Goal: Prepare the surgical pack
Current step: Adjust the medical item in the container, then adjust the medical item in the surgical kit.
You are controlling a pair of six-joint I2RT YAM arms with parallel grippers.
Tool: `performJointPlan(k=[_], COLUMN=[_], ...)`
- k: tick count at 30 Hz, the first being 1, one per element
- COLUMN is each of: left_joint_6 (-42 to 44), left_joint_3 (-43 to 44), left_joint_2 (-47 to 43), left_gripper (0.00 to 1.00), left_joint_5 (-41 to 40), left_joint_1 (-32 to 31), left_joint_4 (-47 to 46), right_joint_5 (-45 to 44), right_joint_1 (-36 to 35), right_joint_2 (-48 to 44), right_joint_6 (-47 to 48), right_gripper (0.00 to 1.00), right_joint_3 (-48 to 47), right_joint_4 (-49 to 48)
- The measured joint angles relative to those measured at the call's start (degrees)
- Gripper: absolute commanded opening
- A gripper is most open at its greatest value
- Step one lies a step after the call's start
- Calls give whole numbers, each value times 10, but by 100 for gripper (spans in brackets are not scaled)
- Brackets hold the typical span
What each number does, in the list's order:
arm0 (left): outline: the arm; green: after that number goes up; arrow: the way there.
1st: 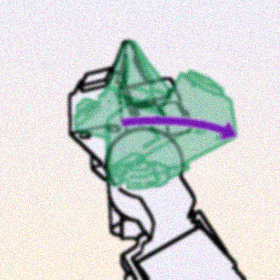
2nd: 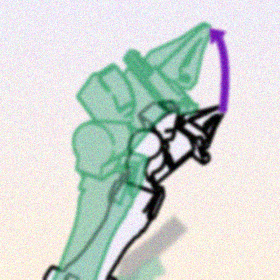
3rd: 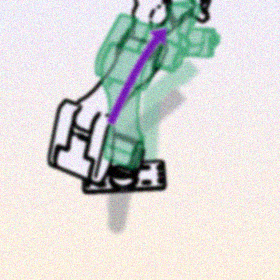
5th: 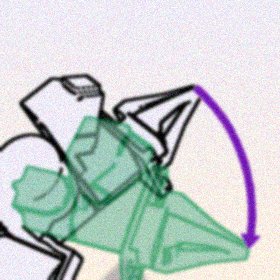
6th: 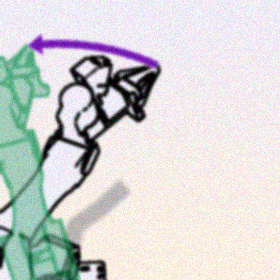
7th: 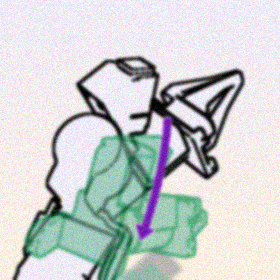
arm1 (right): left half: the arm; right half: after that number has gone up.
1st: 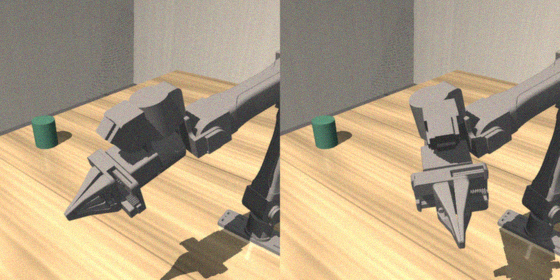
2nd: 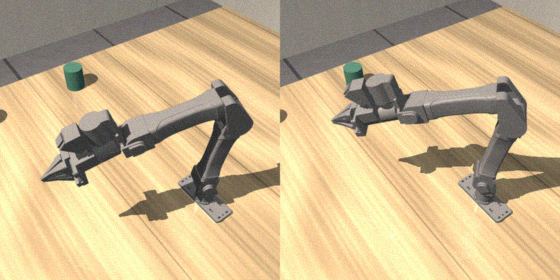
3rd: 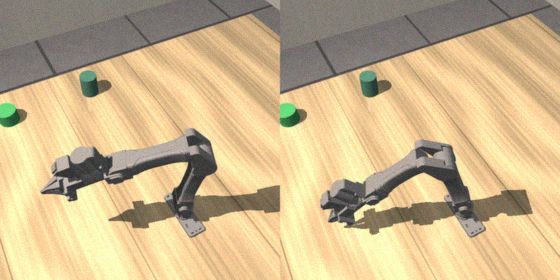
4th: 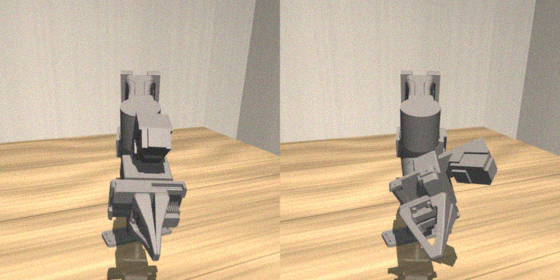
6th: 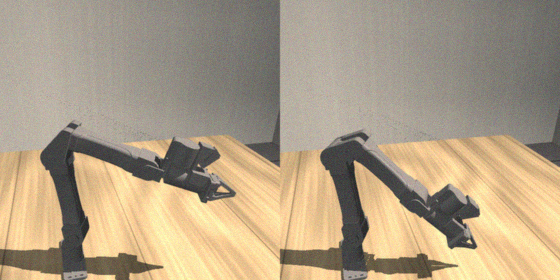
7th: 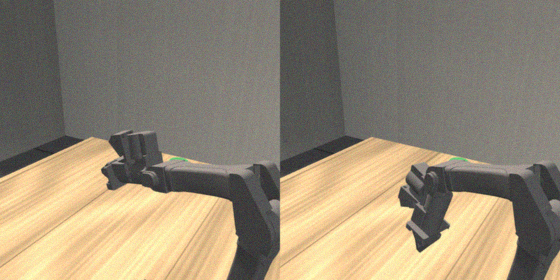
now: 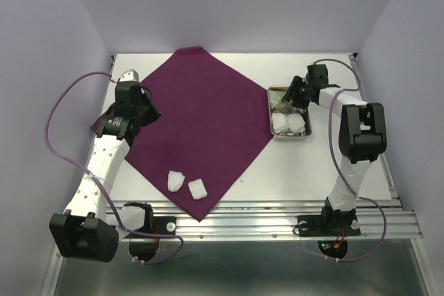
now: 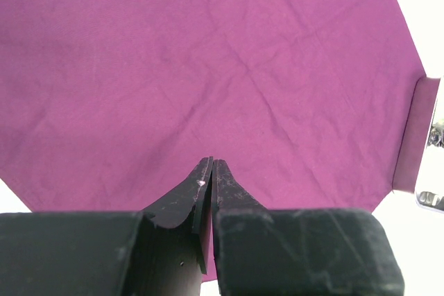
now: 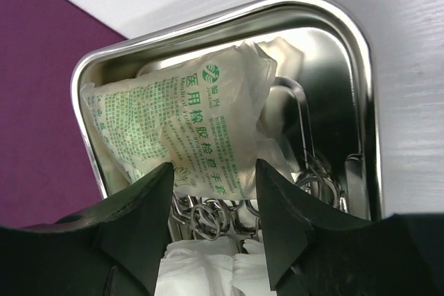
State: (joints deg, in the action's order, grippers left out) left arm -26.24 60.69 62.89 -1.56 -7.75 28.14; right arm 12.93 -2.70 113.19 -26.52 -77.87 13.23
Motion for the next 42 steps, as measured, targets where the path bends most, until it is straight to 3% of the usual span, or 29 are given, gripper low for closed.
performJointPlan(k=[6,7,15,24,28,33,38,42], left_joint_6=[0,0,0,1,1,1,3,3], left_joint_3=[0,0,0,-3,-8,-10,-5,11], left_joint_2=[0,0,-1,-2,-9,-18,-26,-39], left_gripper=[15,15,15,15,15,15,15,15], left_joint_5=[-1,-2,-7,-24,-35,-47,-65,-77], left_joint_1=[0,0,0,0,0,0,5,11], left_joint_4=[0,0,0,2,5,17,36,52], right_joint_5=[-3,-9,-65,-77,-72,-47,-14,4], right_joint_1=[-7,-7,-8,-23,-102,-275,-468,-553], right_joint_2=[-2,-5,-96,-159,-203,-226,-189,-128], right_joint_6=[4,5,13,26,28,26,17,15], right_gripper=[59,65,76,74,68,62,61,61], right_joint_3=[0,1,18,24,56,92,105,82], right_joint_4=[1,3,17,40,48,42,32,30])
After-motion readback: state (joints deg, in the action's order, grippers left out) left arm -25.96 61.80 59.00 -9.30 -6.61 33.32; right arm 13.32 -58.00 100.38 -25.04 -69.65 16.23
